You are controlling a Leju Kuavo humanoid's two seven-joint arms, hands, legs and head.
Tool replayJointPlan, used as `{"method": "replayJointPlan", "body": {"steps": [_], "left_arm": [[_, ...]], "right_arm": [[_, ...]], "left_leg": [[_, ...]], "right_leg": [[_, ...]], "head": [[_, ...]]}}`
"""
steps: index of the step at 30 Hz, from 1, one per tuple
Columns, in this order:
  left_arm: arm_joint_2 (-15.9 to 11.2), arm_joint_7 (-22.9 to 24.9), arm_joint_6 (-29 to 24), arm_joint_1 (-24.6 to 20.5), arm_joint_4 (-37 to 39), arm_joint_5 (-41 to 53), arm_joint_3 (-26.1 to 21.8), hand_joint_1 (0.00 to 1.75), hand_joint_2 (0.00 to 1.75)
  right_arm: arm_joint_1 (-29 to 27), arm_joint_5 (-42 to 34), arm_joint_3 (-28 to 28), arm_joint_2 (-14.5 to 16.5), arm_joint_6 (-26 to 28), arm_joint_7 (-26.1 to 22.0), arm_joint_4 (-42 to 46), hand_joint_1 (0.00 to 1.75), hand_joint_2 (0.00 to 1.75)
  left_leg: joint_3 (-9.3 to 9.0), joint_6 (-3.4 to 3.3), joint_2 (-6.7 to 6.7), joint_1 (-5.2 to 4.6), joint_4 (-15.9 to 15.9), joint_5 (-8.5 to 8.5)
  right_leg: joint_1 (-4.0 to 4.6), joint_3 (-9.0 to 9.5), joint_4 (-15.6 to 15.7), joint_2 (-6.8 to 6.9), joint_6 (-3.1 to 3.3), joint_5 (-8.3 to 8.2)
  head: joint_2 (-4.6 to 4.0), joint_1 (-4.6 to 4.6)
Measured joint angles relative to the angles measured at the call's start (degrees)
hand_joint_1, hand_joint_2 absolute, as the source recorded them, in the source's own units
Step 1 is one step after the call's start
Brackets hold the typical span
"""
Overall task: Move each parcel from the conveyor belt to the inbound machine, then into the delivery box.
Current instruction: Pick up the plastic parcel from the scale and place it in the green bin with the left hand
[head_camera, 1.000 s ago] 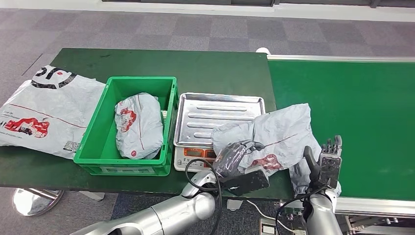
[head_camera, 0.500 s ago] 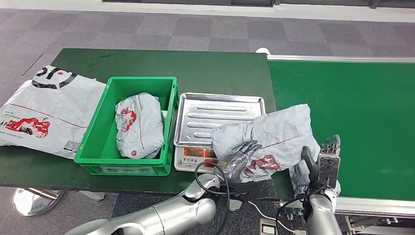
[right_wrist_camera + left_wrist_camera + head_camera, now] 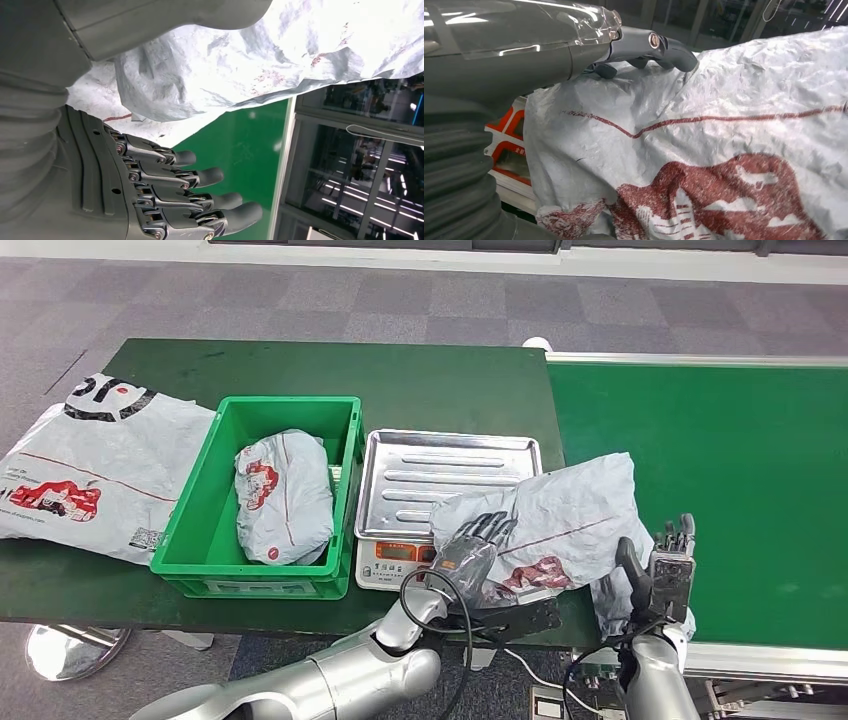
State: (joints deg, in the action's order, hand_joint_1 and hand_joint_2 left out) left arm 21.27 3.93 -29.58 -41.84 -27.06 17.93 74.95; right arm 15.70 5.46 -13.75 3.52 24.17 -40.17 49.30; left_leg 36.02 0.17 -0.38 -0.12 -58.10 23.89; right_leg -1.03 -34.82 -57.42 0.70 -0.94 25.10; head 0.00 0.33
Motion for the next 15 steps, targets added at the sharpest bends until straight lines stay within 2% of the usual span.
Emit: {"method": "replayJointPlan", "body": {"steps": [15], "left_arm": [[0.02,2.36,2.32,-0.28,0.67,1.59,1.0,0.0,1.75]], "right_arm": [[0.07,-0.22,0.0,0.0,-0.02,0.0,-0.23,0.0,1.75]], "left_leg": [[0.0,0.0,0.01,0.0,0.0,0.0]], "right_leg": [[0.0,-0.01,0.0,-0.01,0.0,0.0]], "head": [[0.0,0.0]]}}
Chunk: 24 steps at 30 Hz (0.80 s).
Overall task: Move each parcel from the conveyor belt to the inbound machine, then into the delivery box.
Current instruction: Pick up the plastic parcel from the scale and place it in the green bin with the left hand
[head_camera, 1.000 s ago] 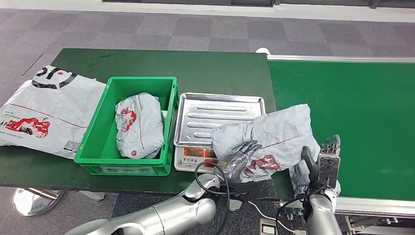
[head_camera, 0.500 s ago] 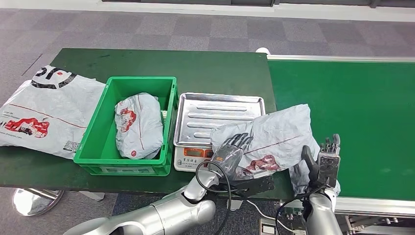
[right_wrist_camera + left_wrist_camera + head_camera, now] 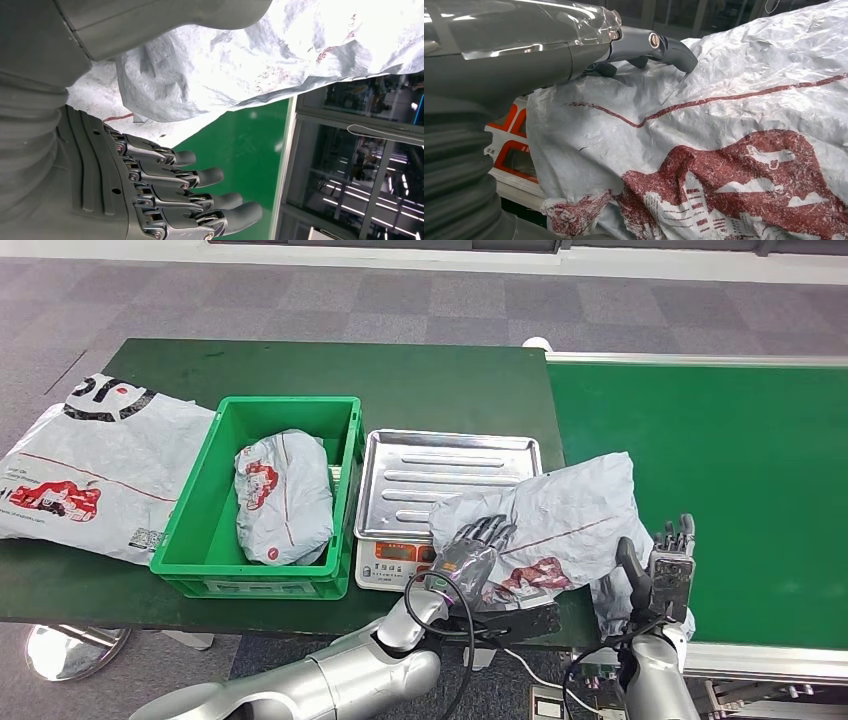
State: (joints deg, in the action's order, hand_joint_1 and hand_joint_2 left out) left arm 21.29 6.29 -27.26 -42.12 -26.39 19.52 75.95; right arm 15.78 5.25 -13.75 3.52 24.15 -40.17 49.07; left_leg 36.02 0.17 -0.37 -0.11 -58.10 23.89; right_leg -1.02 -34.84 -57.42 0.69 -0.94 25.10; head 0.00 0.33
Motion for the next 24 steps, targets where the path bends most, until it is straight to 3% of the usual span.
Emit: {"method": "replayJointPlan", "body": {"steps": [9,13,24], "left_arm": [[0.0,0.52,0.6,0.0,0.23,0.14,0.02,0.01,1.75],[0.0,0.27,2.07,0.01,1.01,-0.1,0.02,1.75,1.75],[-0.02,-5.88,-3.01,0.0,2.37,-2.12,0.02,1.75,1.75]], "right_arm": [[0.01,0.06,0.0,0.0,-0.1,0.0,0.0,0.0,1.75],[0.18,0.24,0.0,0.0,-0.22,0.0,-0.14,0.0,1.75],[0.54,-0.01,0.0,0.0,-0.15,0.0,-0.72,0.0,1.75]], "left_leg": [[0.0,0.0,0.0,0.0,0.0,0.0],[0.0,0.0,0.0,0.0,0.0,0.0],[0.0,0.0,-0.02,0.0,0.0,0.0]], "right_leg": [[0.0,0.01,0.0,0.0,0.0,0.0],[0.0,0.02,-0.01,0.0,0.0,0.0],[0.0,0.04,-0.01,0.02,0.0,0.0]], "head": [[0.0,0.0],[0.0,0.0],[0.0,0.0]]}}
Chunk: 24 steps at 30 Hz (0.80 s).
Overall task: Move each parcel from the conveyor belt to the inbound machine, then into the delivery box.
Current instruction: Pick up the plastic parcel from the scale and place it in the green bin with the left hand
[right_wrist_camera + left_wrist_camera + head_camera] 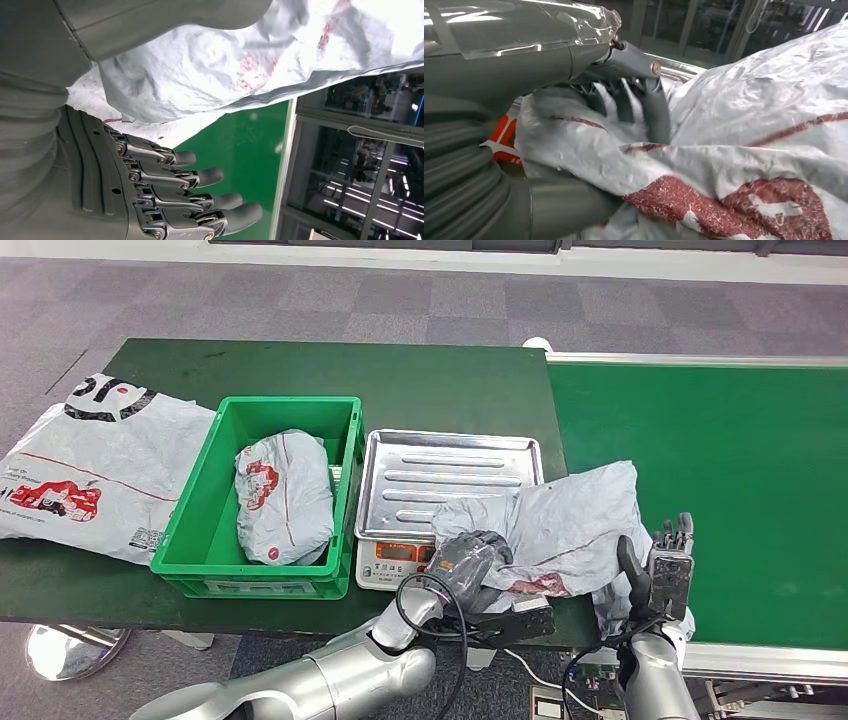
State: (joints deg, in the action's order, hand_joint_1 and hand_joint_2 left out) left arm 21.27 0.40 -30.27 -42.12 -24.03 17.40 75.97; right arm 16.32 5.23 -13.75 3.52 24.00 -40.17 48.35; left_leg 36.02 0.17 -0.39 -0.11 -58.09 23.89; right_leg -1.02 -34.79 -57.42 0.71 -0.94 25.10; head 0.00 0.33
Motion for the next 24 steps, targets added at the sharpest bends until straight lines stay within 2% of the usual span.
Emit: {"method": "replayJointPlan", "body": {"steps": [16,18,21,24], "left_arm": [[0.01,-0.29,-0.19,0.05,0.43,-0.01,0.0,1.75,1.75],[0.01,-1.72,-2.1,0.18,0.45,-0.07,-0.08,1.75,1.75],[0.0,-5.9,-7.82,0.55,0.6,-0.14,-1.21,1.75,1.75],[0.0,-7.62,-9.4,0.8,0.78,-0.56,-2.66,1.75,1.75]], "right_arm": [[0.03,-0.01,0.0,0.0,0.0,0.0,-0.14,0.0,1.75],[0.05,-0.07,0.01,0.0,0.01,0.0,-0.16,0.0,1.75],[0.21,-0.45,0.03,0.0,0.2,0.0,-0.37,0.0,1.75],[0.57,-0.92,0.08,0.0,0.45,0.0,-0.7,0.0,1.75]], "left_leg": [[0.0,0.01,0.02,0.01,0.0,0.0],[0.0,0.01,0.02,0.01,0.0,0.0],[0.0,0.01,0.01,0.01,0.0,0.0],[0.0,0.01,0.01,0.01,0.0,0.0]], "right_leg": [[0.01,-0.01,-0.01,-0.01,0.02,0.02],[0.01,-0.01,-0.01,-0.01,0.02,0.02],[0.01,-0.02,-0.01,-0.01,0.02,0.02],[0.01,-0.02,-0.01,-0.01,0.03,0.02]], "head": [[0.0,0.0],[0.0,0.0],[0.0,0.0],[0.0,0.0]]}}
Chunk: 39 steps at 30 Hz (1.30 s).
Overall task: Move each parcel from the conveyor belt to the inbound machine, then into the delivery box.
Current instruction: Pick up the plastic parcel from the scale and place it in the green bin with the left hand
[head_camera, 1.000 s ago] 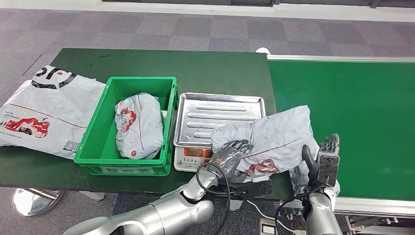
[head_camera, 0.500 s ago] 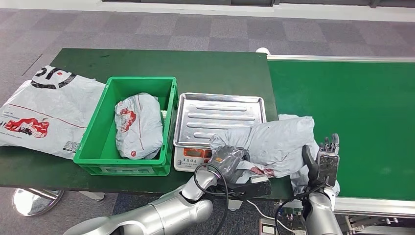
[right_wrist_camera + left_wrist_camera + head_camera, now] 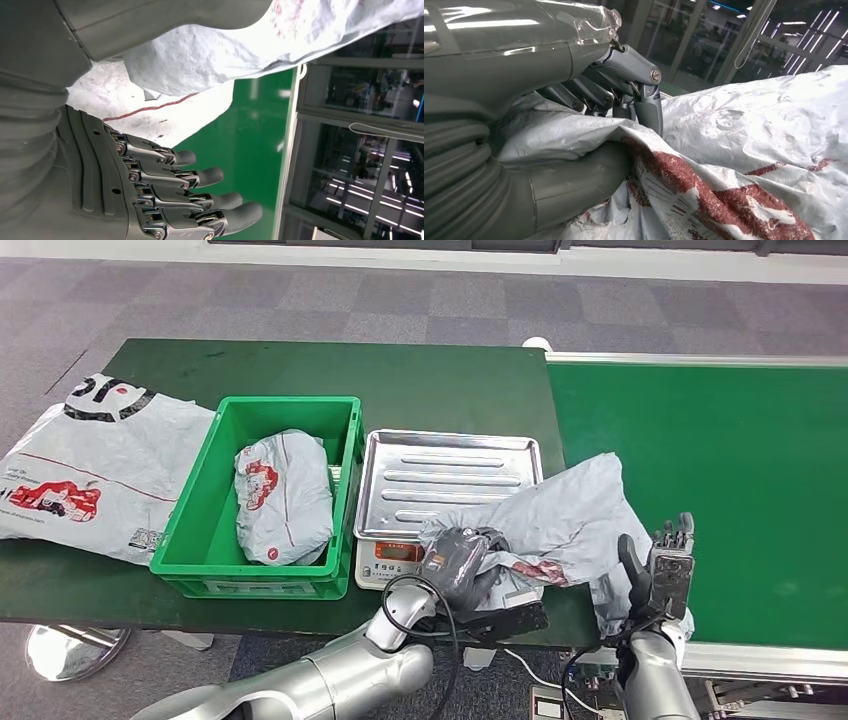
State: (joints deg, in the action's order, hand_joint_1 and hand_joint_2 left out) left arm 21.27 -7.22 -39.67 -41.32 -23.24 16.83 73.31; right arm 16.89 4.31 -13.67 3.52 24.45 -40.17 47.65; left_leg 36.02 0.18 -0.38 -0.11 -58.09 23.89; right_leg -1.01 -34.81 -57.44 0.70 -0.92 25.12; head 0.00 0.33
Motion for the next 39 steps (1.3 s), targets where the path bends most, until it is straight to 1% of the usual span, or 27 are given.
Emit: {"method": "replayJointPlan", "body": {"steps": [8,35,36,37,38,39], "left_arm": [[0.0,-0.54,-0.02,0.44,0.24,-0.46,-1.51,1.75,1.75],[-0.01,-0.74,-0.02,0.56,0.36,-0.25,-1.75,1.75,1.75],[0.05,-1.61,-0.04,1.01,0.09,0.5,-1.94,1.75,1.75],[0.09,-3.81,-0.12,2.05,-1.05,1.83,-2.67,1.75,1.75],[-0.07,-7.68,-0.22,3.74,-3.6,3.25,-4.04,1.75,1.75],[-0.51,-13.45,-0.35,5.84,-8.0,4.15,-6.3,1.75,1.75]], "right_arm": [[0.15,-0.18,0.66,0.0,0.11,0.0,-0.52,0.0,1.75],[0.32,-0.19,0.86,0.0,0.15,0.0,-1.03,0.0,1.75],[0.29,-0.33,0.86,0.0,0.29,0.0,-1.01,0.0,1.75],[0.16,-0.64,0.86,0.0,0.49,-0.01,-0.93,0.0,1.75],[-0.12,-1.09,0.86,-0.04,0.68,-0.01,-0.74,0.0,1.75],[-0.54,-1.61,0.86,-0.14,0.8,-0.01,-0.47,0.0,1.75]], "left_leg": [[0.0,0.0,0.0,0.0,0.0,0.0],[0.0,0.01,0.0,0.0,0.0,0.01],[-0.01,0.01,0.01,-0.01,0.0,0.01],[-0.03,0.0,0.0,-0.02,0.0,0.02],[-0.01,-0.01,-0.02,-0.03,-0.01,0.03],[0.07,-0.01,-0.05,-0.03,-0.02,0.02]], "right_leg": [[0.0,-0.01,0.0,0.0,0.0,0.0],[0.0,-0.01,0.0,0.0,0.01,0.01],[-0.01,-0.01,0.0,-0.01,0.01,0.01],[-0.02,0.0,0.01,0.0,0.0,0.02],[-0.02,-0.02,0.01,0.01,-0.01,0.03],[-0.03,-0.08,-0.01,0.03,-0.03,0.04]], "head": [[0.0,0.0],[0.0,0.0],[0.0,0.0],[0.0,0.0],[0.0,-0.01],[0.0,-0.01]]}}
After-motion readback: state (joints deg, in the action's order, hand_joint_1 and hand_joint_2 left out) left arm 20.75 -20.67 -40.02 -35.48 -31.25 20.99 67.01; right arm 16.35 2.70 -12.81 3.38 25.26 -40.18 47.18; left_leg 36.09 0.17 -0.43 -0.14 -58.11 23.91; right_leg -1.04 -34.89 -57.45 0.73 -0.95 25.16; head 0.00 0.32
